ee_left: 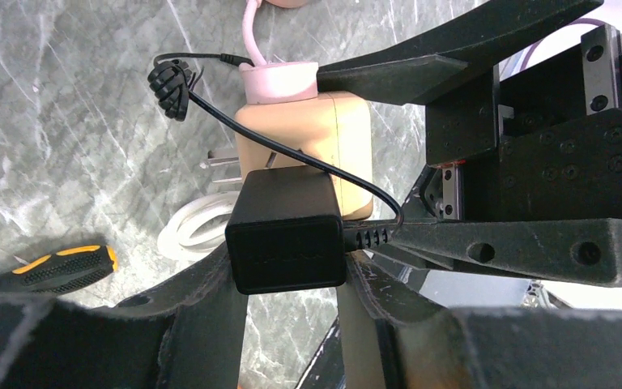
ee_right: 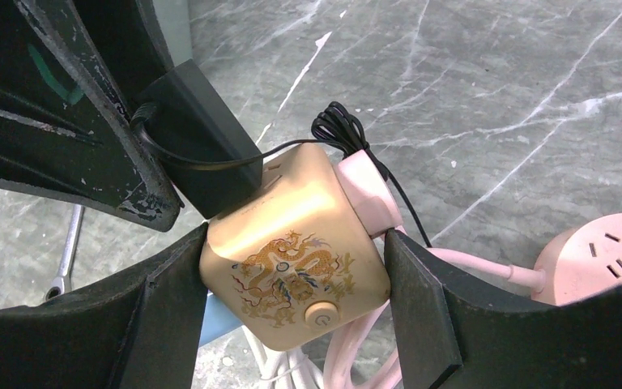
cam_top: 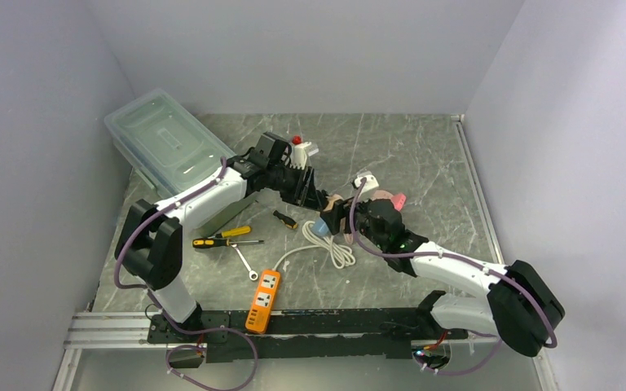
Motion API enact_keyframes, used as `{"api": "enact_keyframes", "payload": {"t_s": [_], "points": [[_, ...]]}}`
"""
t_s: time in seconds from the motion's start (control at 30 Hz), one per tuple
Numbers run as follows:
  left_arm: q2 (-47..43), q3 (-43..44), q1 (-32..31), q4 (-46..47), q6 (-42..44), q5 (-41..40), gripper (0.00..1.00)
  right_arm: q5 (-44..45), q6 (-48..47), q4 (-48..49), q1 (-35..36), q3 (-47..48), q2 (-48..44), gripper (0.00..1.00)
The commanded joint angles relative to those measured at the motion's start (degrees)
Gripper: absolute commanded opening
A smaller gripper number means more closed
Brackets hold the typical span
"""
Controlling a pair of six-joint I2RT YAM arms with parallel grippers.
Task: Pull the plug off the socket
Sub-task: Remove the plug from the socket.
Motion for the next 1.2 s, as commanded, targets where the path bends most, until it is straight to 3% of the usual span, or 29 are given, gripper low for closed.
{"api": "enact_keyframes", "payload": {"t_s": [0.0,0.43,0.73,1.17], "points": [[-0.12,1.79,0.65,1.5,2.07,-0.11,0.0,7.22,1.9,0.83,-0.61,3.45,0.65,0.0],[-0.12,2.26,2.09,0.28,1.48,-1.72,0.0,-7.98,-3.41,7.74,0.01,0.37,-2.3,0.0],[-0.14,2.35,3.35,0.12,1.24,-1.79,0.0,-9.99,-4.6,8.02,1.76,1.02,-1.4,0.0],[-0.47,1.53,3.27,1.59,0.01,-0.42,0.0,10.03,0.84,1.2,1.74,3.17,-0.22,0.0]]}}
